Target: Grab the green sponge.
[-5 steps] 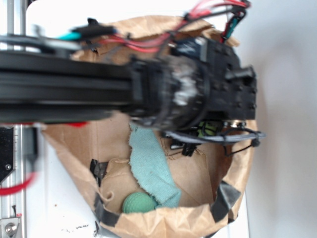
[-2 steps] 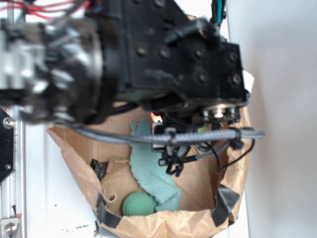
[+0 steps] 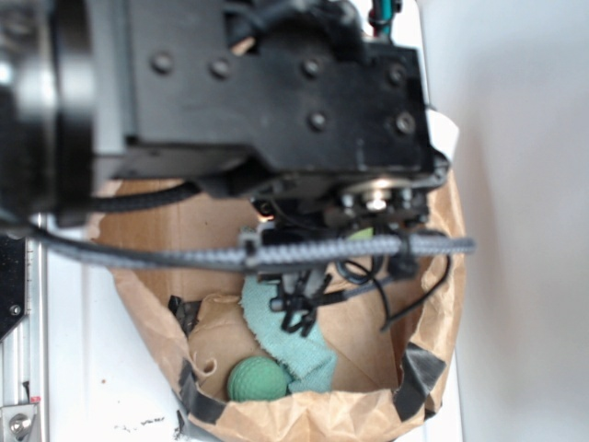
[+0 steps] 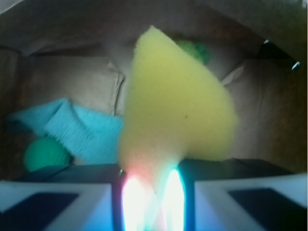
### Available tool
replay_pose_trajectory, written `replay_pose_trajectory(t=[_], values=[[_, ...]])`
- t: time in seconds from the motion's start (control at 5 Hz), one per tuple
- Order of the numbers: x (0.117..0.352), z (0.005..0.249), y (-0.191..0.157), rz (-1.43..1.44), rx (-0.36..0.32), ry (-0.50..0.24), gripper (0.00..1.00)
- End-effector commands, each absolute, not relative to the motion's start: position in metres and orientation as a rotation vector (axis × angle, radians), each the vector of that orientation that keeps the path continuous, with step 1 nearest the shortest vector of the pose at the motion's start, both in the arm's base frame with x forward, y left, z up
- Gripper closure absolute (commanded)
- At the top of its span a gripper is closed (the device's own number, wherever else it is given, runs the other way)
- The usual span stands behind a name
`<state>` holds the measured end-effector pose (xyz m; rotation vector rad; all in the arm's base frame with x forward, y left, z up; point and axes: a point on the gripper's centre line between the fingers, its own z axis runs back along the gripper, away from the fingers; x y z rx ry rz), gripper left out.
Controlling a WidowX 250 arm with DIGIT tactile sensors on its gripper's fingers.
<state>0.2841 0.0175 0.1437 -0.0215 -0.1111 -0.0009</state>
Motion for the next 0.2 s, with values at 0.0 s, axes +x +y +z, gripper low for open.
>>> replay_pose_trajectory(t=[0.0], values=[[0.2692, 0.1843, 0.0096, -0.029, 0.017, -0.239, 1.00]])
